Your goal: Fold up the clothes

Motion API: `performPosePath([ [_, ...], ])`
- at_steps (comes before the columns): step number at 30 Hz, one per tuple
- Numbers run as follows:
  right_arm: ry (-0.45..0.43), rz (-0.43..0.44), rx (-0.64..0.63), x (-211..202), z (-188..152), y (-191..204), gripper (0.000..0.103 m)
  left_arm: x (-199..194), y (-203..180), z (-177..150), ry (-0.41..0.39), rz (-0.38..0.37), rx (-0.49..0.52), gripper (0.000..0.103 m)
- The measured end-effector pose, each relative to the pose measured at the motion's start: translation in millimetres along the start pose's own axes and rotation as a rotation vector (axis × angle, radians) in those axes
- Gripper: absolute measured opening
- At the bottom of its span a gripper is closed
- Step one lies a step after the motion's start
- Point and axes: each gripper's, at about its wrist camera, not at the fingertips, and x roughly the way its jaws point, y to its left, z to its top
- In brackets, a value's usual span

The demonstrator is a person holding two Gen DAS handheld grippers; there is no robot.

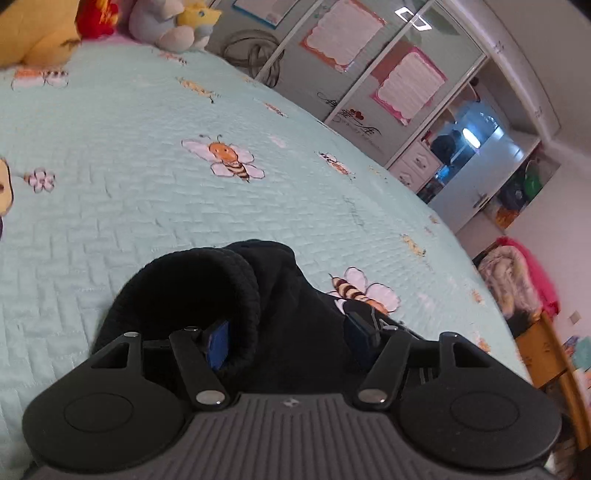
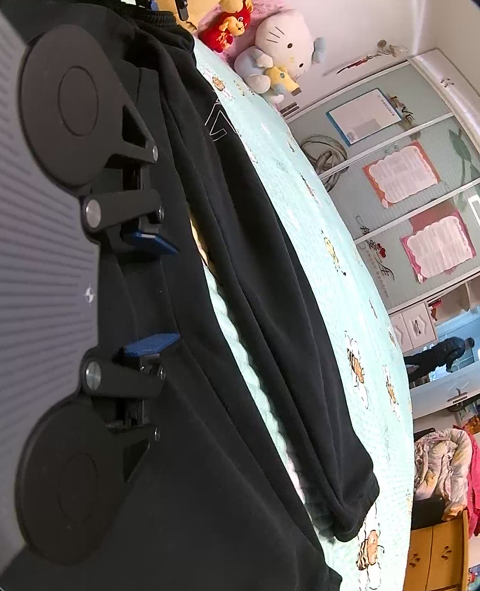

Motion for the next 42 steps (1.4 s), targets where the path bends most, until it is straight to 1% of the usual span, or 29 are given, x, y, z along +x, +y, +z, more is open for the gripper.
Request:
performPosePath([
  [3,-0.003,-0.003,-0.006,0,-1,1,0.049,11,18,19,0.004,0.025,-0.135,0.073],
  [5,-0.004,-0.003,-0.005,0,-1,2,0.049,27,36,35,0.048,0.04,-0.258,0.073],
  [7,-0.005,-0.002,-0.003,-1,-2,3,0.049,40,52,46,0.082,0.046,-0.397,0.067],
  [8,-0.006,-0.002,-0.002,-1,-2,4,0.049,44,56,50,0.089,0.058,-0.445,0.047],
  [9,-0.006,-0.001,-0.002,-1,-2,4,0.049,42,55,54,0.079,0.085,-0.452,0.013],
  [10,-0.006,0.0,-0.001,-1,-3,4,0.049,37,51,58,0.051,0.106,-0.446,0.011],
  [12,-0.007,0.002,0.001,-1,-3,3,0.049,16,38,69,-0.072,0.116,-0.385,0.01],
  [13,-0.007,0.003,0.003,-2,-3,3,0.049,8,35,75,-0.119,0.103,-0.366,0.01],
  [15,-0.009,0.006,0.004,-2,-3,3,0.05,0,34,83,-0.163,0.086,-0.351,0.011],
  [16,-0.01,0.008,0.003,-2,-3,3,0.051,6,33,86,-0.141,0.105,-0.325,0.011],
  [17,-0.01,0.012,-0.001,-2,-4,4,0.054,17,36,87,-0.097,0.123,-0.293,0.011],
  [18,-0.009,0.014,-0.005,-2,-4,5,0.055,30,43,85,-0.045,0.148,-0.284,0.017],
  [19,-0.009,0.016,-0.012,-2,-4,6,0.058,39,52,81,-0.004,0.187,-0.31,0.023],
  [20,-0.008,0.017,-0.018,-2,-5,8,0.06,48,61,77,0.037,0.226,-0.336,0.033],
  [21,-0.008,0.018,-0.019,-3,-5,8,0.061,54,70,73,0.063,0.247,-0.367,0.038],
  [22,-0.008,0.019,-0.021,-3,-5,9,0.061,52,76,70,0.055,0.23,-0.408,0.04],
  [23,-0.007,0.021,-0.023,-3,-5,9,0.061,46,78,67,0.037,0.209,-0.441,0.047],
  [24,-0.007,0.021,-0.024,-4,-5,10,0.061,39,79,65,0.027,0.2,-0.461,0.055],
  [25,-0.007,0.022,-0.024,-4,-5,10,0.062,31,78,64,0.023,0.199,-0.468,0.058],
  [28,-0.008,0.024,-0.026,-5,-5,11,0.062,2,71,60,0.015,0.183,-0.454,0.06],
  [32,-0.01,0.026,-0.023,-6,-6,12,0.063,-58,61,45,-0.021,0.169,-0.422,0.061],
  [34,-0.011,0.028,-0.022,-7,-6,12,0.063,-93,59,23,-0.054,0.181,-0.416,0.064],
  [37,-0.013,0.03,-0.023,-8,-6,13,0.065,-144,54,-21,-0.088,0.229,-0.41,0.065],
  [39,-0.013,0.032,-0.025,-8,-7,14,0.066,-175,55,-55,-0.118,0.257,-0.443,0.066],
  [41,-0.016,0.035,-0.023,-9,-7,14,0.066,-198,54,-82,-0.153,0.305,-0.482,0.066],
  [42,-0.017,0.037,-0.019,-9,-7,13,0.066,-205,55,-93,-0.15,0.321,-0.517,0.066],
])
